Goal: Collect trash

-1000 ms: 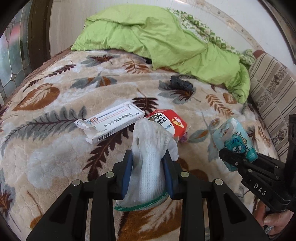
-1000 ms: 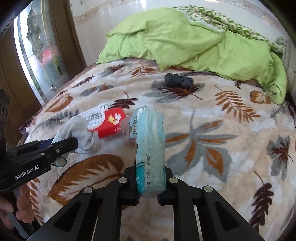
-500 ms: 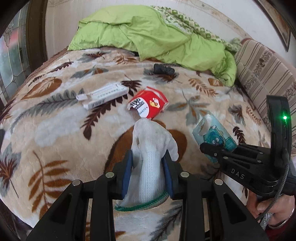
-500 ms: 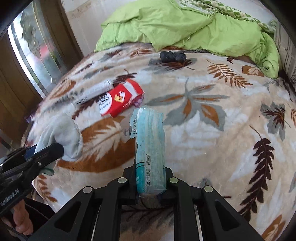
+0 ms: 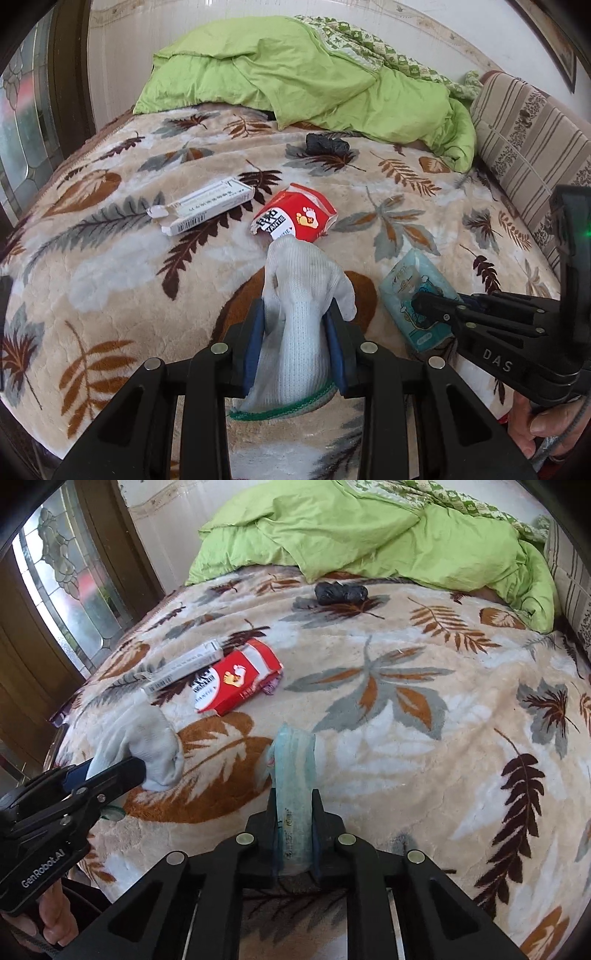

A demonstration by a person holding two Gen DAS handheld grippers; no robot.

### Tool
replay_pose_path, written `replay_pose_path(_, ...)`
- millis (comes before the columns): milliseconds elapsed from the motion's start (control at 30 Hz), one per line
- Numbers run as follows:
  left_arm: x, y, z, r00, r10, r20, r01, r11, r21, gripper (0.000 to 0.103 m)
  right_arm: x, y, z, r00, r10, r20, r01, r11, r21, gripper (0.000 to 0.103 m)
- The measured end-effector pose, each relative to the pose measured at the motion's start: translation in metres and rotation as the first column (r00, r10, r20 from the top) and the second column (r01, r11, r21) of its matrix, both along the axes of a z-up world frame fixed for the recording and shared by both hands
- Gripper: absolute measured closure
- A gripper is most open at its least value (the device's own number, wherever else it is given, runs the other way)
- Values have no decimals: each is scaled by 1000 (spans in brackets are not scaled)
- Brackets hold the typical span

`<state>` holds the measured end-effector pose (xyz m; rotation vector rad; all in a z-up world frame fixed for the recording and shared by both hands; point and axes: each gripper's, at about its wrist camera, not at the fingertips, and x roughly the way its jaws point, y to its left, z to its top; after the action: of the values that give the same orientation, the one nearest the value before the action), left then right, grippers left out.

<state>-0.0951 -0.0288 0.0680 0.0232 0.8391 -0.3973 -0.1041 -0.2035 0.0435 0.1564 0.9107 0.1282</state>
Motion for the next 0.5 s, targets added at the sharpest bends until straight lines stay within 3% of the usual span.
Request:
replay_pose_path(267, -10, -5, 11, 991, 24, 128, -33, 997, 70, 72, -35, 3, 43, 975, -63, 213, 59, 998, 22, 90)
replay_pose_path(500, -12, -9, 14, 987, 17, 162, -32, 996, 88, 72, -46, 14, 50, 962, -44, 270, 55, 998, -31, 90)
